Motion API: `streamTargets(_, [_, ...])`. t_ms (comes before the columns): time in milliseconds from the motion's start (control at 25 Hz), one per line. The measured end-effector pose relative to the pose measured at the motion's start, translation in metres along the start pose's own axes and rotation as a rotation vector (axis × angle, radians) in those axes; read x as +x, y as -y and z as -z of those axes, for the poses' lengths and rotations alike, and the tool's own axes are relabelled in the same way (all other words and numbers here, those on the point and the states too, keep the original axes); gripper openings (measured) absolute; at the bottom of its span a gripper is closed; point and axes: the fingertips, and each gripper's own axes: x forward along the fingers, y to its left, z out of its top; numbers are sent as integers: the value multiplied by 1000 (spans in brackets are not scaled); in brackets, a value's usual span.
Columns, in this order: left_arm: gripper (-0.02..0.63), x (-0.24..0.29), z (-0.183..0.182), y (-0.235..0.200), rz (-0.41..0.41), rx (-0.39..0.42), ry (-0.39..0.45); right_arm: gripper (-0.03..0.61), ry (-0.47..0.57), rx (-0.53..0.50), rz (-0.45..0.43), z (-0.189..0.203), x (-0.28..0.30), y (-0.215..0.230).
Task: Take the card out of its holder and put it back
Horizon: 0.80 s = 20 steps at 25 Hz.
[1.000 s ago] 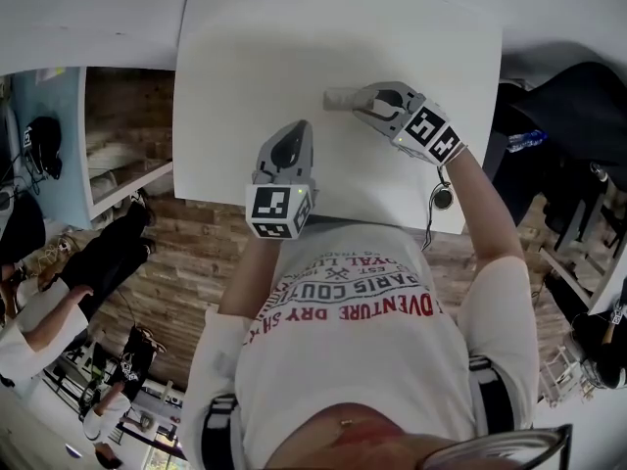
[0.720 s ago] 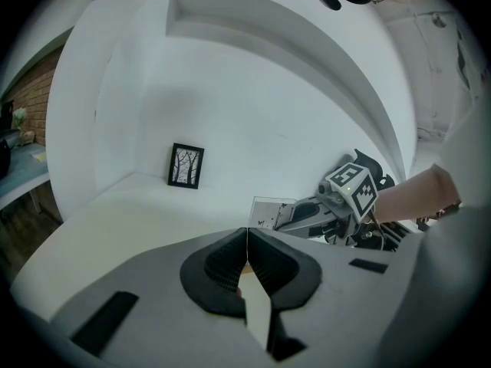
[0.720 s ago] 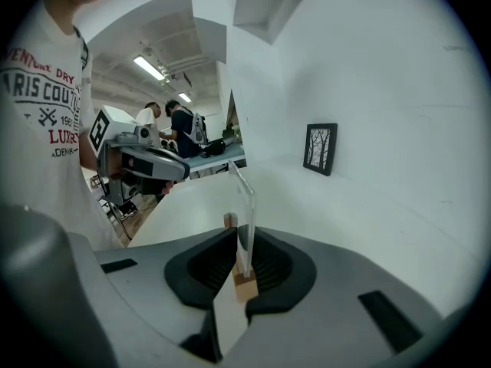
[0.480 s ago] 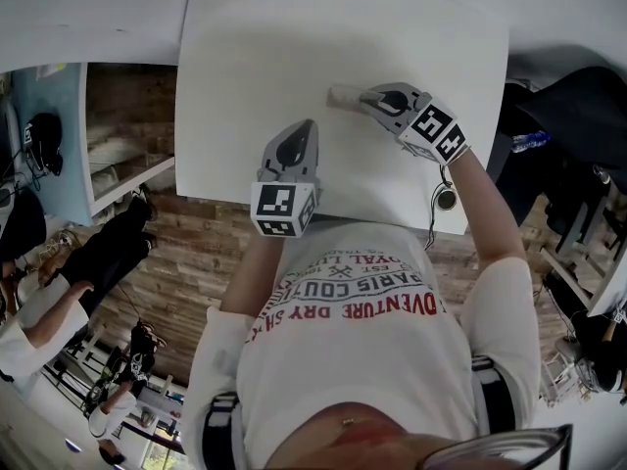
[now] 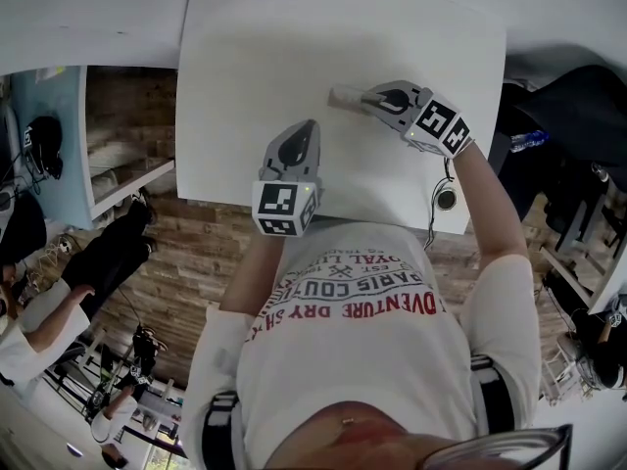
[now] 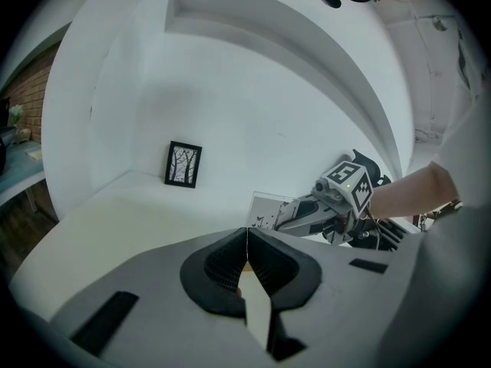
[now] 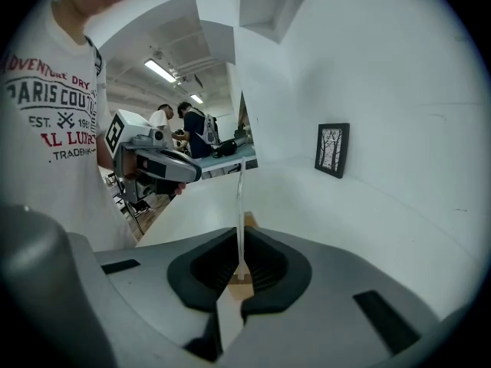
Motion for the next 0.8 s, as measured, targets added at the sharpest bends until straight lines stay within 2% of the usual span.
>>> streamTargets(240, [25, -3, 1, 0, 9, 3, 3, 34, 16, -27, -42, -9, -7, -1])
streamTargets(480, [25, -7, -7, 1, 21, 6, 23, 34, 19, -71, -47, -28, -17, -1])
streamTargets(800, [25, -18, -24, 4, 56, 27, 72, 34, 61, -122, 58, -63, -38, -13])
